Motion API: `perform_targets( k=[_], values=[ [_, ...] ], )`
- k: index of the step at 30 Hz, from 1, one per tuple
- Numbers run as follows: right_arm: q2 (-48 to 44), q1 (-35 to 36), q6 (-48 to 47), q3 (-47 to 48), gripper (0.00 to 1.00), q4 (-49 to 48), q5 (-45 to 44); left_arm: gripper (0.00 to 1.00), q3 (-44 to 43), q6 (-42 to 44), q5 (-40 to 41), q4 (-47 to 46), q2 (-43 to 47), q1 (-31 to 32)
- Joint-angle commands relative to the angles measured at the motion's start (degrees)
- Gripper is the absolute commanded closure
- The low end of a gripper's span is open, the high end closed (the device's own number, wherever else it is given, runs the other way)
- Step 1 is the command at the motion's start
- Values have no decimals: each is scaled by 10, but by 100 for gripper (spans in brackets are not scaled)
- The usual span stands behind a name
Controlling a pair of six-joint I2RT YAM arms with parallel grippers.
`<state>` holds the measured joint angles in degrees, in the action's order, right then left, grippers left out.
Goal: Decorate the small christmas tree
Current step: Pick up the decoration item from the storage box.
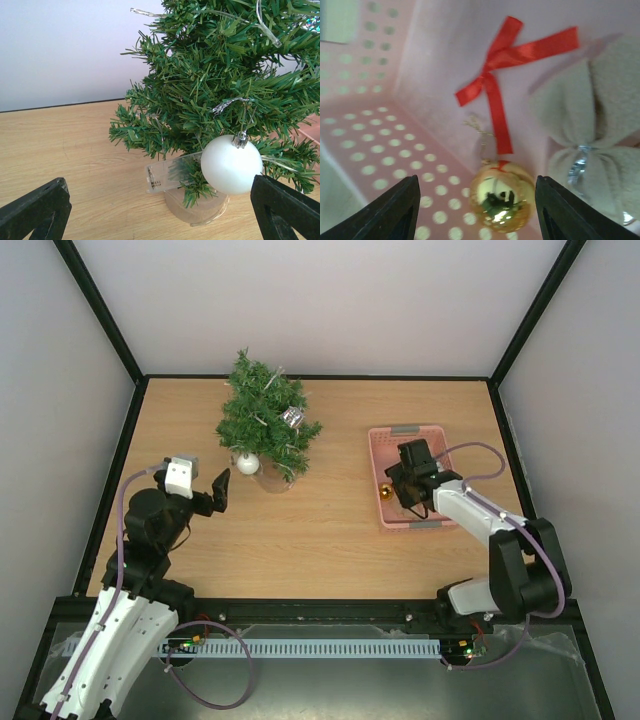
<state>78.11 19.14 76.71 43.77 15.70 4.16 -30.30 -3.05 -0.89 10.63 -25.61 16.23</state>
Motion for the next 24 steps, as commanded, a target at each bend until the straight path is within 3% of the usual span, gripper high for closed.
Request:
perform_targets(
  k=[1,9,14,24],
  values=[
    [33,-1,41,22,37,66,-3,1,8,7,4,-13,7,2],
    [65,-1,33,13,32,-9,49,1,9,9,5,-16,6,3],
    [86,-1,37,15,32,-2,48,1,10,12,7,-17,5,4],
    [102,0,23,7,44,-15,48,1,11,16,9,-18,4,5]
  ],
)
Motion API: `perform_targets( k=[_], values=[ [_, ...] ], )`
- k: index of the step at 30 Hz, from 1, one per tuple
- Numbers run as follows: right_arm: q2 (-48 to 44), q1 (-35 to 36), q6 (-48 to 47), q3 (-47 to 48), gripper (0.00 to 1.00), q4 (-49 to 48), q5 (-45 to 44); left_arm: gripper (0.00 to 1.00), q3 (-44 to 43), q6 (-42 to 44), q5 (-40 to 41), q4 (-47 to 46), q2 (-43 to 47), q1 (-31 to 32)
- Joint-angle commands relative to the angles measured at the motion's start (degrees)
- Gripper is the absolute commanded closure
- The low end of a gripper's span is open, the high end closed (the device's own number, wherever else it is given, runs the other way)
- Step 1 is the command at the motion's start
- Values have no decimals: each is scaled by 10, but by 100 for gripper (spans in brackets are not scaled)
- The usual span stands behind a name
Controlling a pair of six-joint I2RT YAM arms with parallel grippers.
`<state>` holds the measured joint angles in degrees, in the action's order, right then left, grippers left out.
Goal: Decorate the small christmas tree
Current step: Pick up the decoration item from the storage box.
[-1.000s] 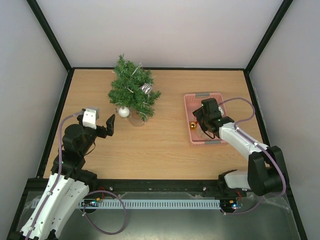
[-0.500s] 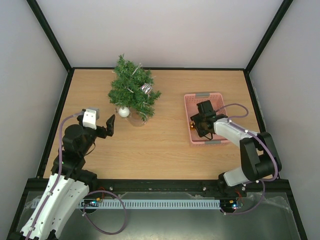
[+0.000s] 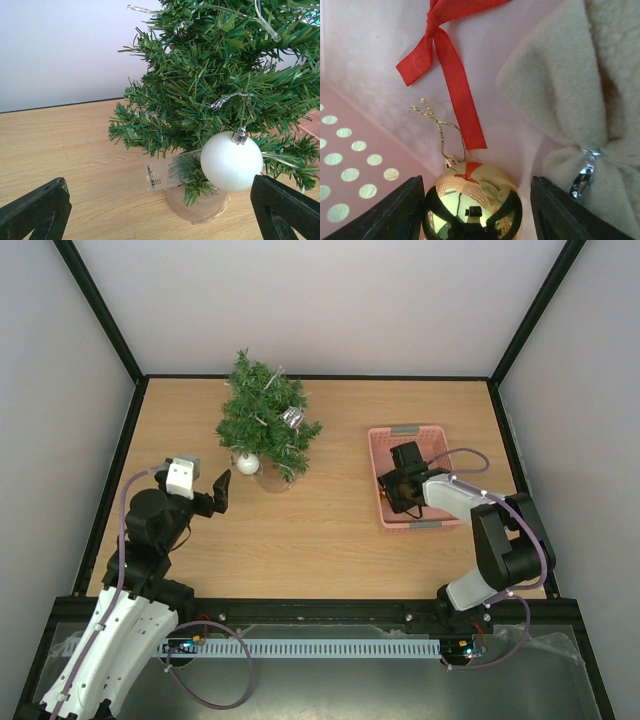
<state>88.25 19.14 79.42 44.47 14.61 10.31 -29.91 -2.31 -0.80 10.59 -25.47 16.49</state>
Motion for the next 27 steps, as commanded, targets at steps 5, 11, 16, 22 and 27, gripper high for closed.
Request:
perform_targets(
  k=[5,11,16,22,27],
  values=[
    [-23,-1,-31,-4,48,-10,-55,1,8,9,11,-16,3,2],
    [-35,-1,-57,4,53,-19,-71,1,8,7,11,-15,1,3],
    [-39,-1,-62,26,53,5,-79,1,9,5,10,-12,3,4],
    [-57,-1,-9,17,40,35,-39,1,9,5,10,-12,3,3],
    [-57,1,23,12,37,40,-30,1,10,5,9,-12,6,3]
  ],
)
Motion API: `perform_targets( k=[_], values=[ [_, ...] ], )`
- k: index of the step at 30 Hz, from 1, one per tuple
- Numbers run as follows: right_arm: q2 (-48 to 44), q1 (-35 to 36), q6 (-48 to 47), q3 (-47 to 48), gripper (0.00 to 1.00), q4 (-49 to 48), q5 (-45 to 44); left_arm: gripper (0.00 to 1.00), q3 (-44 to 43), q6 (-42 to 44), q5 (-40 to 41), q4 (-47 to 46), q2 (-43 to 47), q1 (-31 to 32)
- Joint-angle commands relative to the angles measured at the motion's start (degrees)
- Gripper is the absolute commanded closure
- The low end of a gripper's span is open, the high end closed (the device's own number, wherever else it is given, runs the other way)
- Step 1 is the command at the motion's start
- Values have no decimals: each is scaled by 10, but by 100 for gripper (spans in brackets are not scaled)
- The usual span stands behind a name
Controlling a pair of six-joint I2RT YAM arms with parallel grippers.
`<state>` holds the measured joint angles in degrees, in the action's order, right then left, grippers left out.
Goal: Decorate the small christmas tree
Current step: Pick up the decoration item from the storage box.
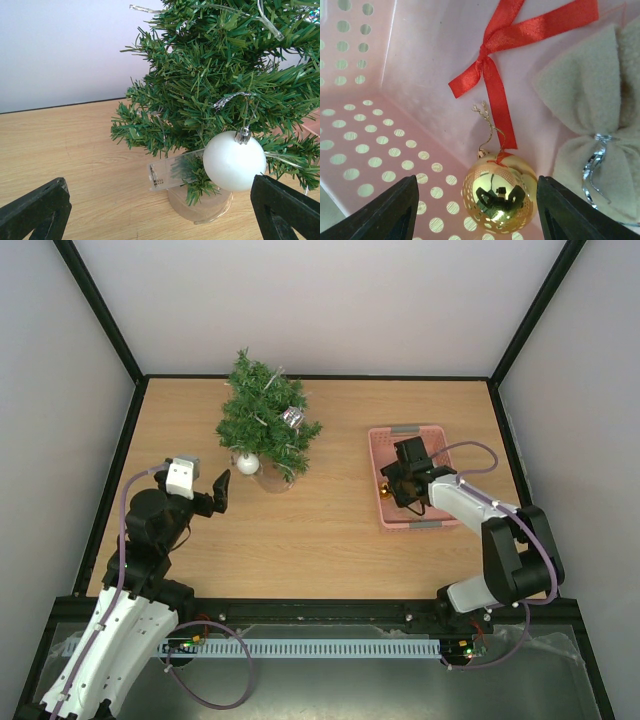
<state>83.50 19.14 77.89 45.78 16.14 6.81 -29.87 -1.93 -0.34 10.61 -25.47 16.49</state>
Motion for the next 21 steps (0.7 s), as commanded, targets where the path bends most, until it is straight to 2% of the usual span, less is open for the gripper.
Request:
perform_targets(
  k=[1,10,15,21],
  values=[
    [-6,3,43,-2,37,24,8,1,9,1,4,-12,6,4],
    [47,24,64,2,39,12,19,1,9,0,3,-10,9,4],
    [69,25,63,3,44,7,6,1,10,0,4,-11,10,3],
    [57,25,53,-1,56,17,-45,1,10,2,6,-11,8,4]
  ],
)
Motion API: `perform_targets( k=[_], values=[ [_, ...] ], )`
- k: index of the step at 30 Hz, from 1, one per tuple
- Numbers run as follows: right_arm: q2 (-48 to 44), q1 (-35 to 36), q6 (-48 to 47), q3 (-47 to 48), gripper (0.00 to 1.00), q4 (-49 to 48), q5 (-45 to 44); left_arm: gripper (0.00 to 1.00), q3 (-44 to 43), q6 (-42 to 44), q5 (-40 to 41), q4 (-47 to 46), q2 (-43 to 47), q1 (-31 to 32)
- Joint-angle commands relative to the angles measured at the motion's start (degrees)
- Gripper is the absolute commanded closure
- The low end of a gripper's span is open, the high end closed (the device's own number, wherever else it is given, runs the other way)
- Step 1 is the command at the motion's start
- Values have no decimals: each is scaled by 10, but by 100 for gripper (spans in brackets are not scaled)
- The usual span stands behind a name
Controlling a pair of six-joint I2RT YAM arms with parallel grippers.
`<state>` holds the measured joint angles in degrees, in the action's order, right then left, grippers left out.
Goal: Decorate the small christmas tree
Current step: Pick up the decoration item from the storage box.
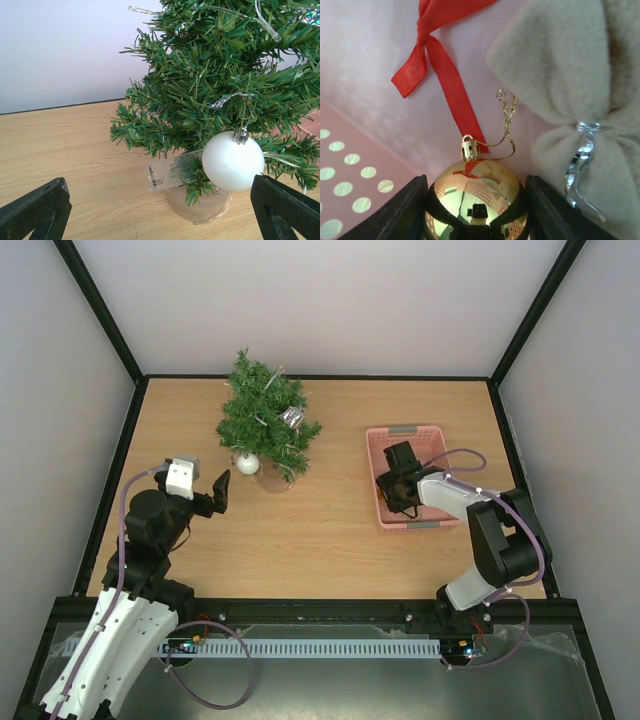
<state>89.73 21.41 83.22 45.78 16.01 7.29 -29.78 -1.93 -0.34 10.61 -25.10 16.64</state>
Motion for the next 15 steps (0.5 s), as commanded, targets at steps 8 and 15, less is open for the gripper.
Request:
perform_targets(
  k=[8,15],
  values=[
    [-62,2,-57,-5,58,16,-115,1,9,0,11,-11,2,3],
    [-164,2,-173,-7,59,-20,-177,1,-9,-34,52,-6,-28,2]
  ],
)
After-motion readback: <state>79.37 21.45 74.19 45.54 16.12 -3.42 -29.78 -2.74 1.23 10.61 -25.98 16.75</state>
